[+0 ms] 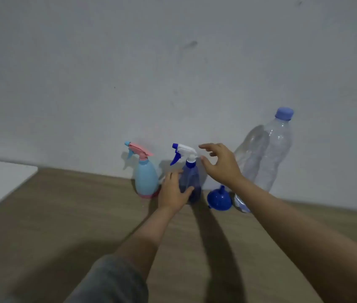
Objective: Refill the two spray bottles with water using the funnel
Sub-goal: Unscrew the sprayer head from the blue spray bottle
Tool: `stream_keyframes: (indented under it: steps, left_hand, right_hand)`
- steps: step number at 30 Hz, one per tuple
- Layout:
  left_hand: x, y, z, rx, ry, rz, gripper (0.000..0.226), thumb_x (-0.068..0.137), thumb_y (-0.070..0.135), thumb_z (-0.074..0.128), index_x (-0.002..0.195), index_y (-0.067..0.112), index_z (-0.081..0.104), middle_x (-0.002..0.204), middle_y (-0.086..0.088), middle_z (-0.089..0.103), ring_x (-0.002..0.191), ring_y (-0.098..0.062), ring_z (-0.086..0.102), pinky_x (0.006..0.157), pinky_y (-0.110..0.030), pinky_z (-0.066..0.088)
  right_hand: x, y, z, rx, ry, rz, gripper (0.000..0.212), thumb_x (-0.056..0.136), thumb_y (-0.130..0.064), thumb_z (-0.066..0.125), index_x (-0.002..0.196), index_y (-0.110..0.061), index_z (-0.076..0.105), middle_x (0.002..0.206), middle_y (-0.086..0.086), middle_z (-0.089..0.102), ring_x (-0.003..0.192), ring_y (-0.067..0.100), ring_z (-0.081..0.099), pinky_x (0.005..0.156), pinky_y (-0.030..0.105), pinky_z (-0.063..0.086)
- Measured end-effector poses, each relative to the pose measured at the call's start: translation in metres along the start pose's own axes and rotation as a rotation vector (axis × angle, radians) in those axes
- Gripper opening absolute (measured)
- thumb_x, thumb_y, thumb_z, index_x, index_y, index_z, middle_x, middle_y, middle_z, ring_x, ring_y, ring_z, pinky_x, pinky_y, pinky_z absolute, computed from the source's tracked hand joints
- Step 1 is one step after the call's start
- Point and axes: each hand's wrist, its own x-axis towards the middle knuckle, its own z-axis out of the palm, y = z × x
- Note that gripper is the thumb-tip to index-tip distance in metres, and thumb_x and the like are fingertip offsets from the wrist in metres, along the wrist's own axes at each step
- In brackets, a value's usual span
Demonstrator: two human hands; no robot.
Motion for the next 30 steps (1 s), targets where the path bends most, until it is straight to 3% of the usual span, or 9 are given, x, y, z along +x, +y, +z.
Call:
stream_keyframes:
  steps: [3,6,10,14,19,23,25,27,30]
  left_hand:
    - [0.008,-0.002,0.007,-0.071,0.073,-0.033,0.052,0.081,0.026,0.073,0.124,0.016,0.046,0.123,-0.003,0.054,0.107,-0.020,0.058,0.089,-0.037,0.053]
    - [0.010,-0.006,0.018,-0.173,0.059,-0.068,0.054,0.079,0.021,0.076,0.121,0.018,0.042,0.121,-0.002,0.058,0.109,-0.018,0.058,0.085,-0.030,0.052]
    - [0.012,-0.006,0.026,-0.221,0.091,-0.077,0.054,0.079,0.016,0.075,0.119,0.019,0.040,0.122,-0.001,0.058,0.111,-0.017,0.057,0.077,-0.019,0.047]
    - [0.009,-0.007,0.023,-0.215,0.070,-0.075,0.055,0.078,0.017,0.076,0.119,0.020,0.039,0.125,-0.001,0.057,0.114,-0.018,0.056,0.087,-0.030,0.051]
    - [-0.008,-0.006,0.013,-0.225,0.041,-0.047,0.057,0.078,0.018,0.077,0.117,0.026,0.037,0.126,0.002,0.054,0.115,-0.016,0.055,0.076,-0.014,0.046]
    - [-0.029,-0.001,0.000,-0.240,0.040,-0.005,0.060,0.076,0.022,0.078,0.116,0.035,0.036,0.126,0.009,0.052,0.115,-0.012,0.054,0.073,-0.011,0.048]
    - [-0.045,0.004,-0.005,-0.265,0.029,0.018,0.060,0.075,0.024,0.079,0.113,0.043,0.035,0.124,0.015,0.051,0.116,-0.009,0.053,0.076,-0.015,0.051]
    - [-0.064,0.008,-0.008,-0.291,0.027,0.023,0.061,0.074,0.024,0.080,0.111,0.045,0.036,0.122,0.018,0.051,0.117,-0.007,0.053,0.088,-0.027,0.054]
    - [-0.095,0.013,-0.012,-0.299,0.040,0.022,0.063,0.073,0.023,0.081,0.108,0.052,0.038,0.118,0.025,0.051,0.116,-0.005,0.052,0.093,-0.034,0.053]
  right_hand:
    - [0.006,0.001,0.005,-0.005,0.029,-0.020,0.022,0.088,-0.020,0.064,0.110,-0.020,0.068,0.104,-0.005,0.062,0.089,0.008,0.057,0.075,0.004,0.041]
    - [0.005,0.002,0.010,0.043,0.053,0.010,0.011,0.086,-0.016,0.067,0.097,-0.015,0.070,0.095,-0.006,0.065,0.081,0.008,0.061,0.068,0.000,0.039]
    - [0.009,0.005,0.011,0.104,0.070,0.071,0.008,0.084,-0.011,0.070,0.091,-0.011,0.069,0.094,0.001,0.068,0.077,0.004,0.061,0.067,0.007,0.047]
    - [0.011,0.002,0.011,0.108,0.044,0.102,0.007,0.084,-0.010,0.071,0.090,-0.010,0.068,0.090,0.004,0.068,0.080,0.017,0.065,0.073,0.025,0.056]
    - [-0.003,-0.012,0.005,0.176,0.055,0.123,0.006,0.083,-0.008,0.072,0.089,-0.009,0.070,0.088,0.006,0.069,0.080,0.021,0.066,0.074,0.029,0.058]
    - [-0.027,-0.031,-0.009,0.291,0.098,0.130,0.006,0.083,-0.008,0.072,0.087,-0.012,0.070,0.090,0.006,0.069,0.080,0.017,0.067,0.074,0.029,0.058]
    - [-0.043,-0.042,-0.017,0.335,0.109,0.126,0.007,0.083,-0.008,0.072,0.086,-0.013,0.069,0.092,0.006,0.069,0.079,0.017,0.068,0.072,0.027,0.058]
    - [-0.060,-0.052,-0.025,0.373,0.120,0.122,0.009,0.083,-0.009,0.073,0.085,-0.016,0.069,0.091,0.006,0.070,0.076,0.015,0.069,0.067,0.023,0.057]
    - [-0.086,-0.064,-0.032,0.402,0.116,0.120,0.010,0.083,-0.010,0.073,0.081,-0.018,0.067,0.087,0.008,0.070,0.061,0.004,0.064,0.055,0.013,0.046]
